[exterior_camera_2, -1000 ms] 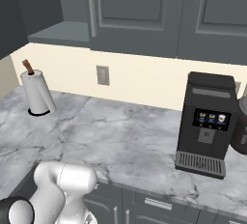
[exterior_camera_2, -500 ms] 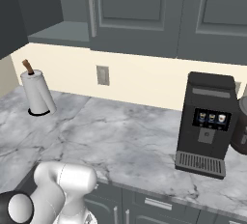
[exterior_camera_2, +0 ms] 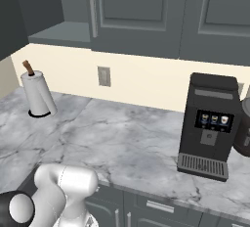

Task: Pick the jar and candle from the dining table and place them in the open cabinet. Close the cabinet after placing the objects.

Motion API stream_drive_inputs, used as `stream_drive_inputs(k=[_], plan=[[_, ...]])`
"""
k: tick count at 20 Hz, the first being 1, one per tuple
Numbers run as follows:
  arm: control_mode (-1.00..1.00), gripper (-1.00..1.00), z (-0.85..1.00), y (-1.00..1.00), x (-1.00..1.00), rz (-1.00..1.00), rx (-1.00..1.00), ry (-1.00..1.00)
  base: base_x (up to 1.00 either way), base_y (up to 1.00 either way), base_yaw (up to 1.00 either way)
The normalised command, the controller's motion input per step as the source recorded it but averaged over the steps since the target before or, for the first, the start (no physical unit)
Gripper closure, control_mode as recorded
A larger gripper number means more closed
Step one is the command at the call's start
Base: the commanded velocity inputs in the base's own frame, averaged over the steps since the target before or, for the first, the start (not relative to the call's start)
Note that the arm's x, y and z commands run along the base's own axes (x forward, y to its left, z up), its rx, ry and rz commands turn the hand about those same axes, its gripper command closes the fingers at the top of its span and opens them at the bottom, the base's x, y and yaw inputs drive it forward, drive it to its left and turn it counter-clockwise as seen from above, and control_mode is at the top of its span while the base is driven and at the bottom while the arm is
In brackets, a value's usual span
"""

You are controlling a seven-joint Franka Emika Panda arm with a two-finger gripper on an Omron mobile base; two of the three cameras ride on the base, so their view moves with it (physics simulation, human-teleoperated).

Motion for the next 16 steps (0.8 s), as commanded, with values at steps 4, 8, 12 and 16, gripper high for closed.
stream_drive_inputs(k=[4,8,12,16], plan=[[-1.0,-1.0,0.0,-0.22,0.02,-0.01,-0.01,-0.01,0.0,0.0,0.0],[-1.0,-1.0,0.0,-0.34,0.0,-0.02,0.0,-0.01,0.0,0.0,0.0],[-1.0,-1.0,0.0,-0.34,0.0,-0.03,0.0,0.0,0.0,0.0,0.0],[-1.0,-1.0,0.0,-0.35,0.03,-0.04,-0.01,0.0,0.0,0.0,0.0]])
